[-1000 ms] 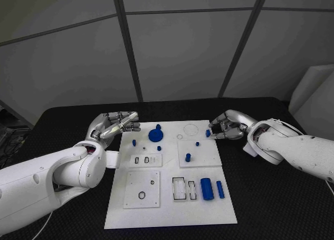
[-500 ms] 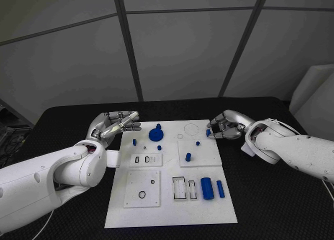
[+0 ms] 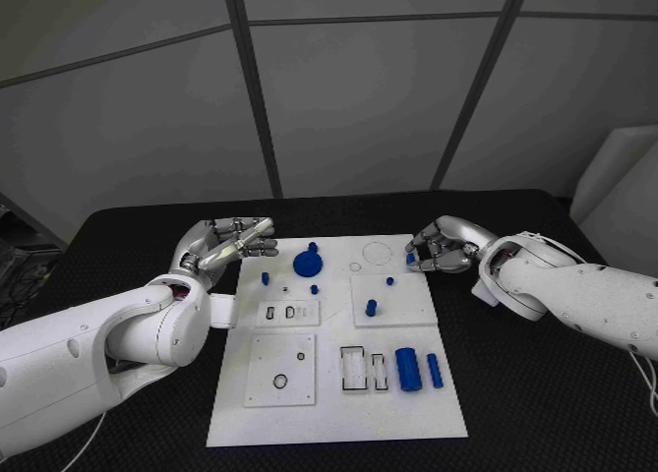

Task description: Assemble the parts on the task board

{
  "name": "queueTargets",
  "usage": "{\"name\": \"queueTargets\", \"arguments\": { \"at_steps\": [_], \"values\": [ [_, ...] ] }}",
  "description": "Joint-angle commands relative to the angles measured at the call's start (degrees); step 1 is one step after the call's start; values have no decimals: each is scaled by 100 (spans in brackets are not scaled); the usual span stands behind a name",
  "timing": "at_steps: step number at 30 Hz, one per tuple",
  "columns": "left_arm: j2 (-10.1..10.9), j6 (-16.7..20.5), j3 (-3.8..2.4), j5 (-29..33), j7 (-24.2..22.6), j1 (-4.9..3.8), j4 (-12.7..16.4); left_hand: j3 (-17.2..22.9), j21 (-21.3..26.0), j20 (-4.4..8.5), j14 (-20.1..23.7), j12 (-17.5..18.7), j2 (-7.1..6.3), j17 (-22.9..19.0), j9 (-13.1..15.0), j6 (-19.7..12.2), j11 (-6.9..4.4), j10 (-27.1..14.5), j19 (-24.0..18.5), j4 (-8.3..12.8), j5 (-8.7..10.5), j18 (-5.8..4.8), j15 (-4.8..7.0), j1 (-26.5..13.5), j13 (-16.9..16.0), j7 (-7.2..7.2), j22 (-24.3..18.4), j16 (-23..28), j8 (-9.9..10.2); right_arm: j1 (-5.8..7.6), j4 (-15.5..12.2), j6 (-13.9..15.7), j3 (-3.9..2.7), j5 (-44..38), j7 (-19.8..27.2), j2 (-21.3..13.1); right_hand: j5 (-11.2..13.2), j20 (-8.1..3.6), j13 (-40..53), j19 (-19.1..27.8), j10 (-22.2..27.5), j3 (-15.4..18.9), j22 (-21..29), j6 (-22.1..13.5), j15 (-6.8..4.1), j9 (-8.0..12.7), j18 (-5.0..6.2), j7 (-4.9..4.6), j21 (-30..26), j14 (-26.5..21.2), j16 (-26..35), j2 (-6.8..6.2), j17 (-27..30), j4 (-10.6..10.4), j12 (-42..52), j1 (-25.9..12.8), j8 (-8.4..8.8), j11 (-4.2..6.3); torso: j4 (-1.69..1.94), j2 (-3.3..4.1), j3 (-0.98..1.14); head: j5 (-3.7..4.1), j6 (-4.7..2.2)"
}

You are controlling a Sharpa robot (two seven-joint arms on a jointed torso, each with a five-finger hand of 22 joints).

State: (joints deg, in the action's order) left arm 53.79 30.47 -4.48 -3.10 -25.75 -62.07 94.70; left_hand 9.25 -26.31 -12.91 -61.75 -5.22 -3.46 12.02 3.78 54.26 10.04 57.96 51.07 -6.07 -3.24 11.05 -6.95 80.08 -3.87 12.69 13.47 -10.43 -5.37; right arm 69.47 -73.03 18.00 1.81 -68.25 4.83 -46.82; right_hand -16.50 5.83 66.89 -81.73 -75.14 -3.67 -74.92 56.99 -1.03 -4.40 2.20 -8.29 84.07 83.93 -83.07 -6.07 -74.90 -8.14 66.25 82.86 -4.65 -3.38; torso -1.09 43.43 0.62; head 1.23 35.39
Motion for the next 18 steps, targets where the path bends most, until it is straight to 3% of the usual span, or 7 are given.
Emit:
{"name": "queueTargets", "arguments": {
  "at_steps": [1, 18],
  "values": [
    [0, -63, -4, -21, -20, -6, 11, 3, -28, 4, 30, 7, 52, 9, 4, 41, -18, 37, -33, 33, 23, -80, -5, -21, -6, 6, 5, 28, 27, 6, 11, -92, -2, -71, -35, 15, 2, -13, 9, -42, -47, 5, -503, 55, 25, -7, 29, -7, 33, 361, -24, 53, -328, -26, 44, -6, -28, 6, -2, 0, 3, -6, 8],
    [1, -61, -4, -21, -18, -6, 9, 3, -28, 4, 30, 7, 52, 9, 4, 41, -18, 37, -33, 33, 23, -80, -5, -21, -6, 6, 5, 28, 27, 2, 38, -184, -2, -127, -90, 36, 42, -37, 60, -97, -86, -3, -573, 329, -10, -37, 13, 56, 70, 369, -47, 143, -367, -53, 98, -3, -137, 56, -5, -2, 5, -1, 25]
  ]
}}
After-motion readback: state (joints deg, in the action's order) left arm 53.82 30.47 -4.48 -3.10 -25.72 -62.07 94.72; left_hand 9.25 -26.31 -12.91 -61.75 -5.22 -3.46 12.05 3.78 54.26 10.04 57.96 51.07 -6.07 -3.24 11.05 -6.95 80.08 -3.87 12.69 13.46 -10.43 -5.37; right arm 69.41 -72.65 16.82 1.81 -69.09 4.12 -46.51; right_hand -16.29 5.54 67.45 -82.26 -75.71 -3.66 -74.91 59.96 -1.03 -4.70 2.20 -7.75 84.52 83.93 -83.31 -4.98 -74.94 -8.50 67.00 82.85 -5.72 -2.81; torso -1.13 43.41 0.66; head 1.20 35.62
